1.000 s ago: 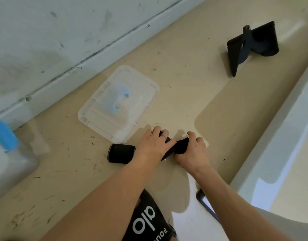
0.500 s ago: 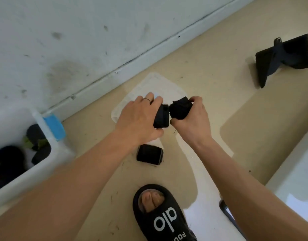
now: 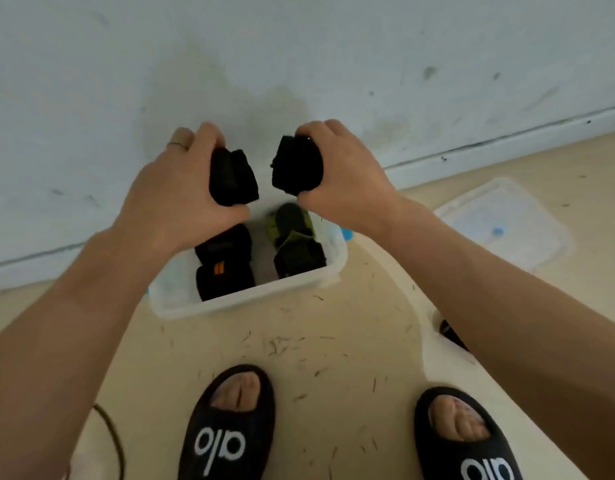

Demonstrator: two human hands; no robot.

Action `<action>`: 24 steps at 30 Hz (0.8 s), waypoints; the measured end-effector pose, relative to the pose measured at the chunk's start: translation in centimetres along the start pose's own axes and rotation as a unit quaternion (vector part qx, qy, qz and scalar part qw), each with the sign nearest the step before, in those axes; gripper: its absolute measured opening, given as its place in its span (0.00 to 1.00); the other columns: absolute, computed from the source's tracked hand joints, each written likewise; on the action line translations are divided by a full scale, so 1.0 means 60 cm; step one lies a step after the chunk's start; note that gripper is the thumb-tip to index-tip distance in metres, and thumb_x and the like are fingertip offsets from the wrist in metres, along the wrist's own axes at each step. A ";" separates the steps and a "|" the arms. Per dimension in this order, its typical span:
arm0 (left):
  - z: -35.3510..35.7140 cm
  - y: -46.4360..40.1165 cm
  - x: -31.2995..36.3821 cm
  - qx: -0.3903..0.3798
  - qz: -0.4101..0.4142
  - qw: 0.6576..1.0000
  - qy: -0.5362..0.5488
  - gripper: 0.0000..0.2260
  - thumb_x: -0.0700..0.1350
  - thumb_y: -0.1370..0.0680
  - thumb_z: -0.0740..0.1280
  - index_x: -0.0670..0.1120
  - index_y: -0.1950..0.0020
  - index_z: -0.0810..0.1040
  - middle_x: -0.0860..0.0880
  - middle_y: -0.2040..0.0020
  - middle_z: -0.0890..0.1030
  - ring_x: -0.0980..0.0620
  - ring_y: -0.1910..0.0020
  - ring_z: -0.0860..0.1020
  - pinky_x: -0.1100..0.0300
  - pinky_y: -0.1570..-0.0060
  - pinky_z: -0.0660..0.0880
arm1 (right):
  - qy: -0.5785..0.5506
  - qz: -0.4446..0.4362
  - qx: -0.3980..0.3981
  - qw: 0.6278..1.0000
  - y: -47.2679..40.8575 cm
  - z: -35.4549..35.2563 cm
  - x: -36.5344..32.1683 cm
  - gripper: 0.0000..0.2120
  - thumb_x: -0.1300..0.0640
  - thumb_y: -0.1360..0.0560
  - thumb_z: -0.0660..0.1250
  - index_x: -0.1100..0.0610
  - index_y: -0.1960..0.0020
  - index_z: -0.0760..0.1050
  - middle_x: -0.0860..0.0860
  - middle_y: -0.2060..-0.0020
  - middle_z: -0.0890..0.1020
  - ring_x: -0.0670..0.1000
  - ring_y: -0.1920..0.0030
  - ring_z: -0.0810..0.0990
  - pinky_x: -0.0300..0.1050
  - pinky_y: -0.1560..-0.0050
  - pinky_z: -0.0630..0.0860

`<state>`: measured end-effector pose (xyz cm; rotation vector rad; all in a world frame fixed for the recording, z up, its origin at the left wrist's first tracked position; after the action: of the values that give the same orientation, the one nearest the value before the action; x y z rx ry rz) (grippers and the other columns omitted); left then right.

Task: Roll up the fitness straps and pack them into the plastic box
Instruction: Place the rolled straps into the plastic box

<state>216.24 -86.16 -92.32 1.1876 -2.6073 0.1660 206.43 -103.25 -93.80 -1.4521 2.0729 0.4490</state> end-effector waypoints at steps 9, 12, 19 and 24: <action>0.139 0.061 -0.138 -0.150 0.005 0.987 -0.058 0.33 0.52 0.29 0.76 0.55 0.27 0.68 0.47 0.39 0.69 0.45 0.47 0.76 0.50 0.57 0.79 | 0.274 -0.032 -0.219 0.936 -0.017 0.195 -0.017 0.25 0.61 0.26 0.70 0.55 0.30 0.70 0.54 0.38 0.74 0.58 0.37 0.73 0.48 0.46 0.70; 0.151 0.050 -0.147 -0.147 0.010 0.986 -0.083 0.33 0.54 0.26 0.74 0.53 0.24 0.66 0.45 0.36 0.72 0.44 0.40 0.75 0.53 0.55 0.74 | 0.286 -0.023 -0.218 0.933 -0.008 0.206 -0.003 0.27 0.61 0.27 0.70 0.55 0.30 0.68 0.55 0.38 0.74 0.58 0.36 0.73 0.48 0.45 0.70; 0.168 0.047 -0.142 -0.153 0.014 0.980 -0.127 0.37 0.54 0.23 0.72 0.55 0.18 0.57 0.41 0.27 0.65 0.40 0.31 0.68 0.48 0.40 0.72 | 0.304 -0.016 -0.204 0.931 -0.003 0.202 0.006 0.31 0.58 0.27 0.72 0.55 0.26 0.65 0.56 0.34 0.74 0.58 0.35 0.73 0.50 0.37 0.70; 0.164 0.043 -0.108 -0.150 0.004 0.973 -0.175 0.41 0.54 0.26 0.73 0.52 0.19 0.55 0.39 0.25 0.63 0.37 0.29 0.65 0.45 0.35 0.68 | 0.286 -0.033 -0.189 0.939 0.008 0.193 0.005 0.34 0.59 0.27 0.72 0.56 0.25 0.64 0.57 0.32 0.71 0.59 0.32 0.71 0.50 0.30 0.68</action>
<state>216.43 -81.88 -103.58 1.1832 -2.7953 -0.4616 208.87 -96.77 -103.12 -2.0686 2.4630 0.4536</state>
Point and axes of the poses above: each hand's wrist, its own y-axis away from the middle knuckle, its own z-axis out of the palm, x = y × z, the point moved 5 cm from there along -y, towards the middle knuckle
